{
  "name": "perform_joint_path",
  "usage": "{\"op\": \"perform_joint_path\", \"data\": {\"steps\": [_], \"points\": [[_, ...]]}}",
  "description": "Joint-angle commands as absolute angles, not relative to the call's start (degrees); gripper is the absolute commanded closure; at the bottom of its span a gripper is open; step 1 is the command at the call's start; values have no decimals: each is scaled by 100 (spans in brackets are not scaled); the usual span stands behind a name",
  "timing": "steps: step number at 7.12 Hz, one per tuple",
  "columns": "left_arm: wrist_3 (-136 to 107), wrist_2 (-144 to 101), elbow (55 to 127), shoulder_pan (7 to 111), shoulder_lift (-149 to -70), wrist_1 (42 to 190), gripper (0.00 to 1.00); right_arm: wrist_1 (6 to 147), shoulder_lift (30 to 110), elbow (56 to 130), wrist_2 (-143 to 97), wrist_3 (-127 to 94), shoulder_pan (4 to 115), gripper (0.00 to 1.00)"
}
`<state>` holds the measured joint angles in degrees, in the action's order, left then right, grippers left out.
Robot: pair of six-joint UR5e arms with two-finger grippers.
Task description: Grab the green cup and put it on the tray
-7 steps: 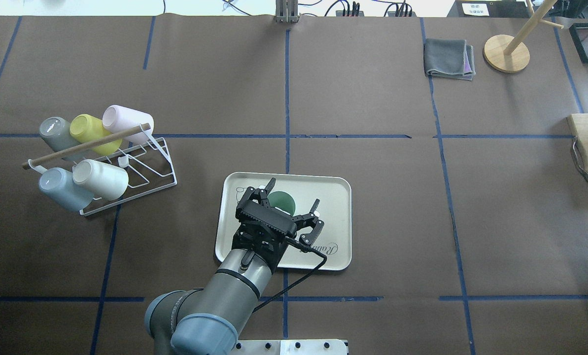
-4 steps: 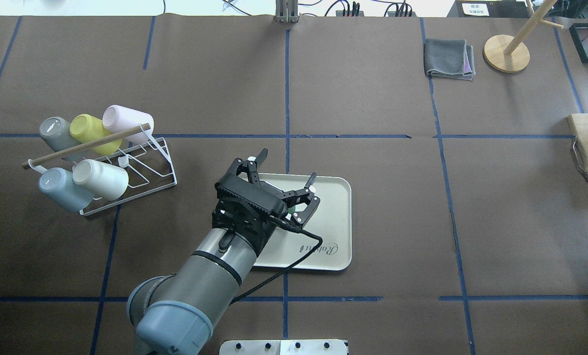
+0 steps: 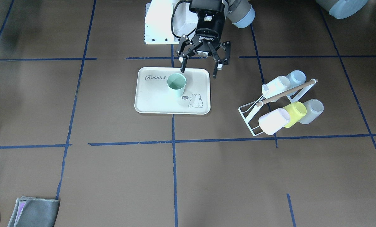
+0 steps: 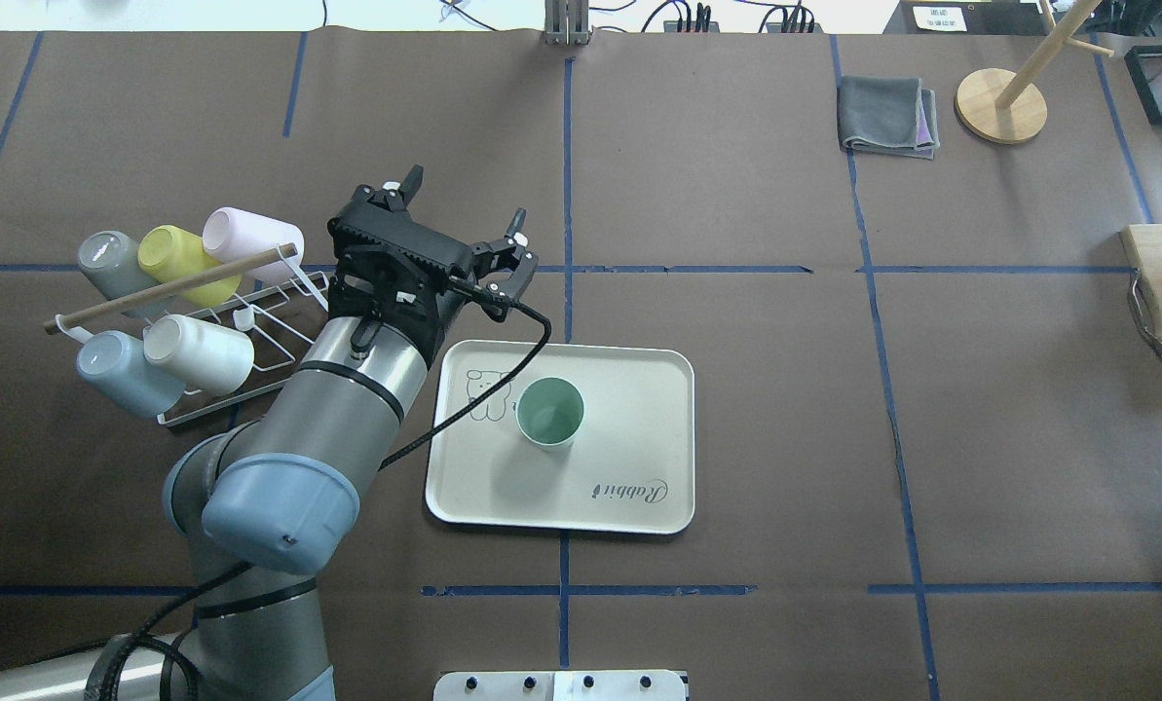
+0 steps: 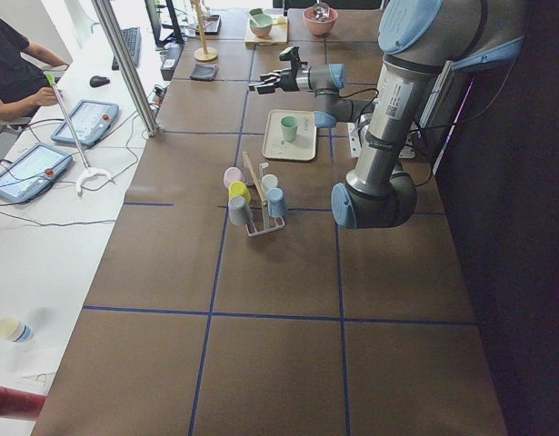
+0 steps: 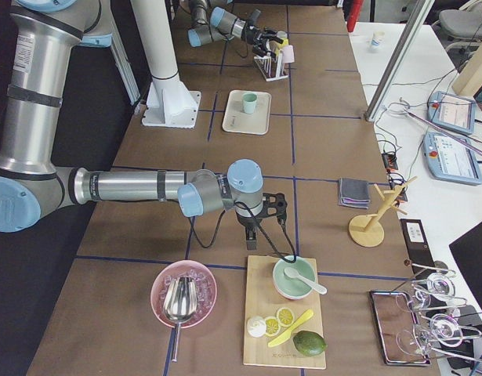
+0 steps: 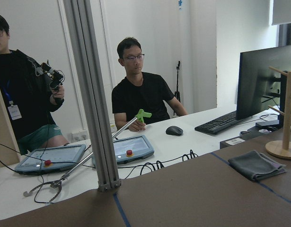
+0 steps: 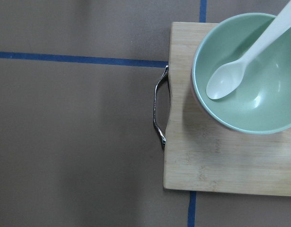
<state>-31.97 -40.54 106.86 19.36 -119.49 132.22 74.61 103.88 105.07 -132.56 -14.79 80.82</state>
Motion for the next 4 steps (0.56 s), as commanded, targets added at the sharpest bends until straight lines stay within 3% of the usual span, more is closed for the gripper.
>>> {"op": "perform_joint_path", "data": {"steps": [1,4], "points": [[-3199,-4288,10793,2406,-11927,12474,1,7462,10389,10512,-13254,-1477,8130,0],[-3225,-5453,10881,3109,-11735,11857,1,7462,10380,10520,-13254,-1477,8130,0]]}}
